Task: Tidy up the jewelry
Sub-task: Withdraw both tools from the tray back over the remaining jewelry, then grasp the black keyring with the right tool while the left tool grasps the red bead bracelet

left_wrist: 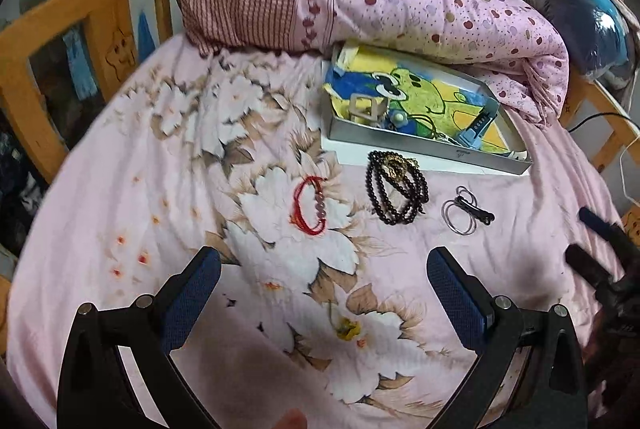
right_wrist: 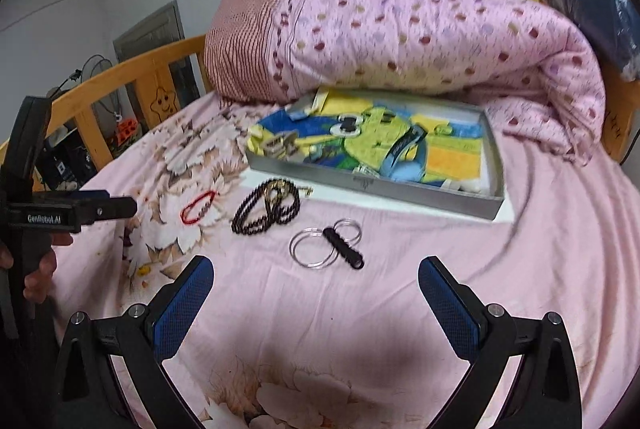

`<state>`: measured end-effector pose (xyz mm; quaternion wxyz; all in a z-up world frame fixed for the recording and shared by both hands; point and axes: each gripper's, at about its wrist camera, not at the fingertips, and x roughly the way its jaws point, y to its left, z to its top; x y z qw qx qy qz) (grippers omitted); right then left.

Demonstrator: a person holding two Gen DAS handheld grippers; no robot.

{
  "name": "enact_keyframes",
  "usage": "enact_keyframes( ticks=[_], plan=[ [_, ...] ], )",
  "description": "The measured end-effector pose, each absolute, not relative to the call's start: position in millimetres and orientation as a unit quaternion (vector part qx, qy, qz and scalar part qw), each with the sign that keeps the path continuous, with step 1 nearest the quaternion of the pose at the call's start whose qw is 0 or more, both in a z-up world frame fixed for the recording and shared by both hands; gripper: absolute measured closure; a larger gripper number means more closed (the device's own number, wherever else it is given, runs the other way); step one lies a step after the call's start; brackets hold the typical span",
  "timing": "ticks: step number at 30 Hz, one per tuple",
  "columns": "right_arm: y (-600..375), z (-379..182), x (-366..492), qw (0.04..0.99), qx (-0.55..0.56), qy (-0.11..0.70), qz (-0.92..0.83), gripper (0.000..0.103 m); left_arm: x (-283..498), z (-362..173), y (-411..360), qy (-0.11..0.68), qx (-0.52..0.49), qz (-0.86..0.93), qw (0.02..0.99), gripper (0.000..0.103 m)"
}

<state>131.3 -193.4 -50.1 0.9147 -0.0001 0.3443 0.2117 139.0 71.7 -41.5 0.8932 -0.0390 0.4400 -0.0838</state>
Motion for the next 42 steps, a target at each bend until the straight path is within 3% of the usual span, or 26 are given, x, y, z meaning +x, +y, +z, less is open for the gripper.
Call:
enact_keyframes(
  ticks=[18, 20, 24, 25, 28, 30, 34, 42],
  plan=[
    [-201.3, -96.8, 200.0, 0.879, 0.031, 0.403, 0.253, 0.000, 197.2, -77.6, 69.8, 0.455, -0.060, -0.117, 0.881, 0.006],
    [-203.3, -99.9, 208.6, 0.879, 0.031, 0.404, 0.251, 0.004, 200.9, -82.2, 70.0, 0.459, -0.057, -0.117, 0.879, 0.014],
    [-203.4, -108.7, 222.1, 0.873, 0.033, 0.415, 0.253, 0.028, 207.5, -90.8, 70.4, 0.469, -0.057, -0.117, 0.874, 0.031],
    [-202.8, -110.9, 224.0, 0.871, 0.033, 0.418, 0.254, 0.036, 209.2, -93.0, 70.1, 0.471, -0.058, -0.118, 0.872, 0.032],
    [-199.1, -117.4, 227.4, 0.867, 0.034, 0.427, 0.256, 0.046, 212.9, -98.3, 69.6, 0.475, -0.060, -0.118, 0.870, 0.034],
    [-196.3, -120.0, 227.7, 0.866, 0.034, 0.429, 0.256, 0.051, 215.3, -101.8, 69.7, 0.480, -0.061, -0.119, 0.867, 0.046],
    [-191.1, -123.0, 225.7, 0.865, 0.033, 0.431, 0.256, 0.057, 218.9, -109.3, 70.1, 0.493, -0.063, -0.115, 0.860, 0.048],
    [-181.7, -123.8, 219.7, 0.861, 0.035, 0.433, 0.264, 0.068, 218.4, -111.7, 66.2, 0.496, -0.050, -0.111, 0.860, 0.069]
  ],
)
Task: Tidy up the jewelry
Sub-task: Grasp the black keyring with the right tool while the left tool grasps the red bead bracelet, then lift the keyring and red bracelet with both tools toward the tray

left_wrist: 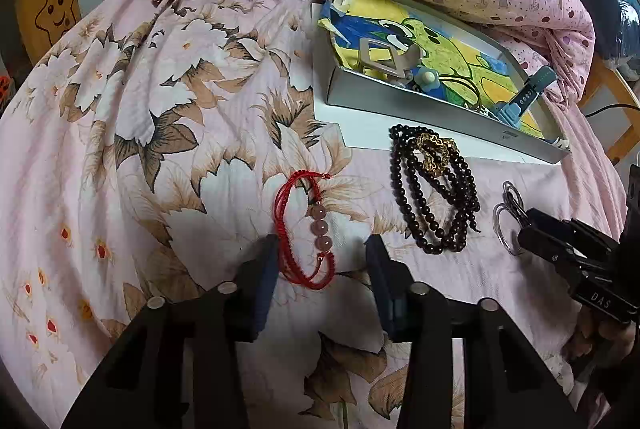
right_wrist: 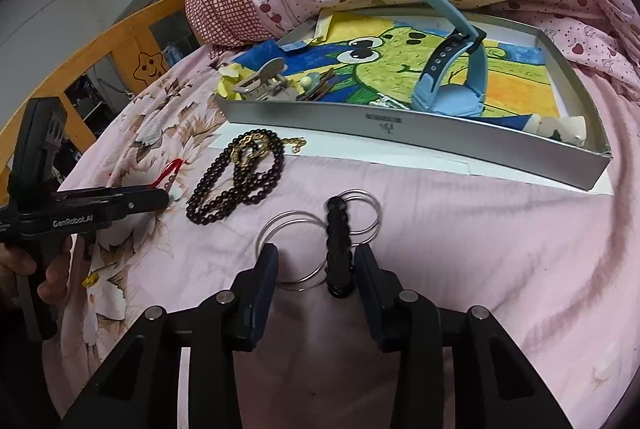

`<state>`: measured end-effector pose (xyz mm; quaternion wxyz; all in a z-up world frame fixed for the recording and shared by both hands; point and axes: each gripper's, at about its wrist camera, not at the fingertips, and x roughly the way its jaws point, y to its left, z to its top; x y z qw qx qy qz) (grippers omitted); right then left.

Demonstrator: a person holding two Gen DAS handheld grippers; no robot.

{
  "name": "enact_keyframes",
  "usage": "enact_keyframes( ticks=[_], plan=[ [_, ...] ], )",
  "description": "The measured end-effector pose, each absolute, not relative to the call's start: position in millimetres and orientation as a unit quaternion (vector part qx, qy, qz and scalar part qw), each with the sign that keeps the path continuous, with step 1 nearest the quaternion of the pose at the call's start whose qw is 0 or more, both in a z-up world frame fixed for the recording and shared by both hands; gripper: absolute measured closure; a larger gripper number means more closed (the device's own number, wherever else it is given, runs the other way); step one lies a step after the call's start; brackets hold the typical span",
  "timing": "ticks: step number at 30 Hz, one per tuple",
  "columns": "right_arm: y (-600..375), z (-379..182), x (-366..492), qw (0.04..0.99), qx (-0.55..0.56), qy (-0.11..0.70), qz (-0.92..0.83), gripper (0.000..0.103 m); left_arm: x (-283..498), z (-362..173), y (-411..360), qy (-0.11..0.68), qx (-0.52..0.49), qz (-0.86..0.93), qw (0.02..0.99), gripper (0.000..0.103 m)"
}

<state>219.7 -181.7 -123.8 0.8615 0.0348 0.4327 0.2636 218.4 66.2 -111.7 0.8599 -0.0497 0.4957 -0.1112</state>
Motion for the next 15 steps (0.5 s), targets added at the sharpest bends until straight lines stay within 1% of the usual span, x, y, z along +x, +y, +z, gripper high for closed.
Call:
enact_keyframes(
  ticks=[1, 3, 4, 6, 7, 10, 11, 15],
  plan=[
    [-180.4, -123.9, 218.9, 0.861, 0.035, 0.433, 0.265, 0.070, 218.1, -111.8, 65.5, 0.496, -0.050, -0.111, 0.860, 0.070],
    [-178.5, -124.2, 217.8, 0.859, 0.036, 0.435, 0.268, 0.073, 217.8, -112.3, 64.2, 0.497, -0.051, -0.114, 0.859, 0.076],
    [-177.4, -124.4, 217.2, 0.859, 0.036, 0.435, 0.269, 0.073, 217.6, -112.5, 63.0, 0.497, -0.050, -0.116, 0.859, 0.078],
    [-175.7, -124.8, 216.5, 0.859, 0.035, 0.435, 0.268, 0.074, 216.9, -113.3, 60.5, 0.498, -0.046, -0.123, 0.857, 0.084],
    [-175.5, -125.0, 216.2, 0.859, 0.036, 0.436, 0.268, 0.078, 216.3, -113.3, 58.5, 0.497, -0.043, -0.126, 0.857, 0.085],
    [-175.9, -126.0, 216.4, 0.858, 0.043, 0.439, 0.264, 0.082, 213.7, -113.3, 51.8, 0.496, -0.033, -0.139, 0.856, 0.090],
    [-176.7, -126.3, 216.6, 0.858, 0.046, 0.439, 0.263, 0.082, 213.4, -113.9, 50.0, 0.498, -0.031, -0.144, 0.855, 0.096],
    [-178.1, -126.6, 215.0, 0.858, 0.050, 0.441, 0.259, 0.085, 211.0, -114.8, 44.0, 0.497, -0.021, -0.154, 0.854, 0.099]
  ],
)
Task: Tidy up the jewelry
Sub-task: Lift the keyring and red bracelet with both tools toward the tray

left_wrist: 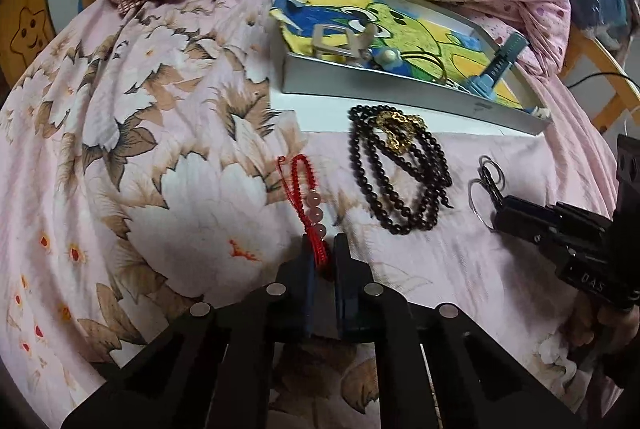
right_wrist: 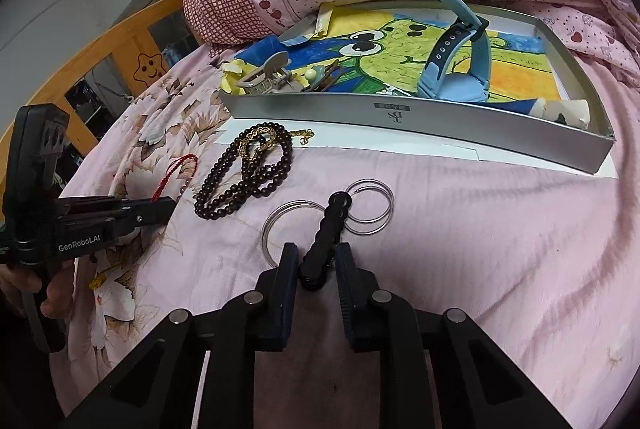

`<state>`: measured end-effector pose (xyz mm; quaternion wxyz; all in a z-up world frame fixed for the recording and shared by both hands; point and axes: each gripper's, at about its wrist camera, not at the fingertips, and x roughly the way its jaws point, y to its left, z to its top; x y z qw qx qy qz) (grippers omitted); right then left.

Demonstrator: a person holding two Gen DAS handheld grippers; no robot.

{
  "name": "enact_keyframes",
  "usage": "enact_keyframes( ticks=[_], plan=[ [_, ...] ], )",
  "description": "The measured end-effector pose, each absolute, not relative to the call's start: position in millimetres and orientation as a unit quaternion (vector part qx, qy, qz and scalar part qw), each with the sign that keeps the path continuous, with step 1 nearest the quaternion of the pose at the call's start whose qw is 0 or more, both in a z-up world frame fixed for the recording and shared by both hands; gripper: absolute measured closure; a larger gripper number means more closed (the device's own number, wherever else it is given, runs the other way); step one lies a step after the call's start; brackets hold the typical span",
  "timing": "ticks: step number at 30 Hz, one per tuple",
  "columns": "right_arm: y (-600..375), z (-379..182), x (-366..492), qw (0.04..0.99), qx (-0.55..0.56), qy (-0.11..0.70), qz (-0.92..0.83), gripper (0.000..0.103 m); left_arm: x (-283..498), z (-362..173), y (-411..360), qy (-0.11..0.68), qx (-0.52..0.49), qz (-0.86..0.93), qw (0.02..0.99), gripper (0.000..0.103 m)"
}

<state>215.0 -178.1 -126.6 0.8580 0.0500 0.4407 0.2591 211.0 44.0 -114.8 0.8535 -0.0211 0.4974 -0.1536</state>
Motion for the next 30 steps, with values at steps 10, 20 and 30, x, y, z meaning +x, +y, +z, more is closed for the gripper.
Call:
enact_keyframes(
  ticks=[10, 20, 30],
  plan=[
    [-178.5, -118.3, 202.2, 0.858, 0.062, 0.435, 0.266, 0.088, 201.9, -106.9, 27.1, 0.490, -0.016, -0.201, 0.848, 0.101],
    [-180.4, -104.5, 198.9, 0.859, 0.092, 0.424, 0.272, 0.088, 196.1, -91.5, 22.0, 0.467, -0.042, -0.227, 0.854, 0.101],
    [-184.2, -92.2, 199.6, 0.867, 0.101, 0.410, 0.264, 0.088, 189.9, -63.5, 19.1, 0.421, -0.068, -0.250, 0.869, 0.101]
  ],
)
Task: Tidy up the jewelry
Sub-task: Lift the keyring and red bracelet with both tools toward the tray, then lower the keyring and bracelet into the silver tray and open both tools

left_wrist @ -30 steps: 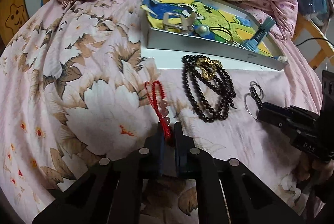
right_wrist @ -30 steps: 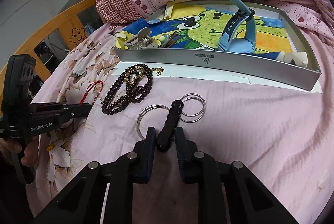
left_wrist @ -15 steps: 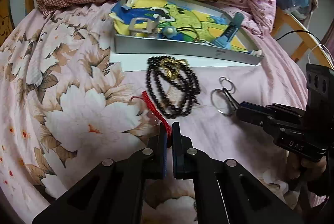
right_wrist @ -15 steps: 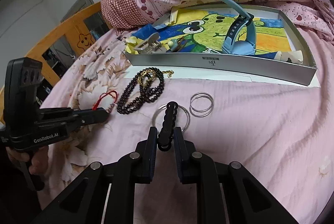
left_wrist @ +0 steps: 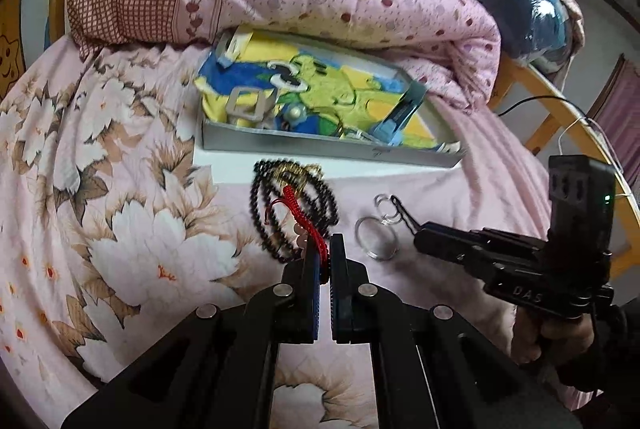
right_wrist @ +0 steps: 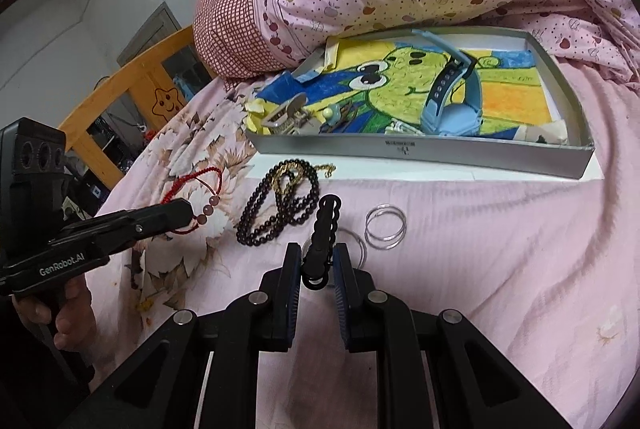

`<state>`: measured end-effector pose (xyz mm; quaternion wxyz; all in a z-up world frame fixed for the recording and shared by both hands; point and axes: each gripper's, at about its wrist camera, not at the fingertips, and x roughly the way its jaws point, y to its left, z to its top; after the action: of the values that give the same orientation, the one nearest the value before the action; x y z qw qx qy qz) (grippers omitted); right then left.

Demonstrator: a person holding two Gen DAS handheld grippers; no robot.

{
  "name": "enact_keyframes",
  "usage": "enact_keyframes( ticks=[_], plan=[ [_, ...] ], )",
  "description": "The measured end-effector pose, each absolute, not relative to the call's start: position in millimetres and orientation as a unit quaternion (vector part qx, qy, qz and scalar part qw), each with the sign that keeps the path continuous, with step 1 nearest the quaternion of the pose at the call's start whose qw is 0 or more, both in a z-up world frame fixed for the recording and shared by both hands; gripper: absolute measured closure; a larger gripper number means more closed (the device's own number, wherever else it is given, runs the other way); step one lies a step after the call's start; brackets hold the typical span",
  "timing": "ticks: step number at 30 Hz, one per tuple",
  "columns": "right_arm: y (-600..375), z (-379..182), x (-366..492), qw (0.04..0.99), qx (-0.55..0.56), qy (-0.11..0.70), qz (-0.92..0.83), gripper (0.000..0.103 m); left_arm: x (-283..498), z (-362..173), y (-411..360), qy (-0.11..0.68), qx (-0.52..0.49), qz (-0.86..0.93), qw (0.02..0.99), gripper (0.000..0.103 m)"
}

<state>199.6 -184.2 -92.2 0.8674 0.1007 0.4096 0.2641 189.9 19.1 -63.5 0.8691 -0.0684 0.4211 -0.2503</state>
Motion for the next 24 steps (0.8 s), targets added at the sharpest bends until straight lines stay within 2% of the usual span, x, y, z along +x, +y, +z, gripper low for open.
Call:
enact_keyframes(
  ticks=[8, 14, 24],
  plan=[
    [-181.9, -64.5, 224.8, 0.883, 0.081, 0.384, 0.258, 0.088, 206.1, -39.1, 16.1, 0.365, -0.089, -0.261, 0.889, 0.101],
    [-173.4, -48.7, 261.6, 0.892, 0.040, 0.375, 0.249, 0.088, 249.4, -29.8, 5.3, 0.323, -0.098, -0.267, 0.903, 0.101],
    [-168.0, -75.1, 313.0, 0.887, 0.046, 0.411, 0.205, 0.088, 307.4, -66.1, 13.4, 0.364, -0.135, -0.276, 0.879, 0.101]
  ],
)
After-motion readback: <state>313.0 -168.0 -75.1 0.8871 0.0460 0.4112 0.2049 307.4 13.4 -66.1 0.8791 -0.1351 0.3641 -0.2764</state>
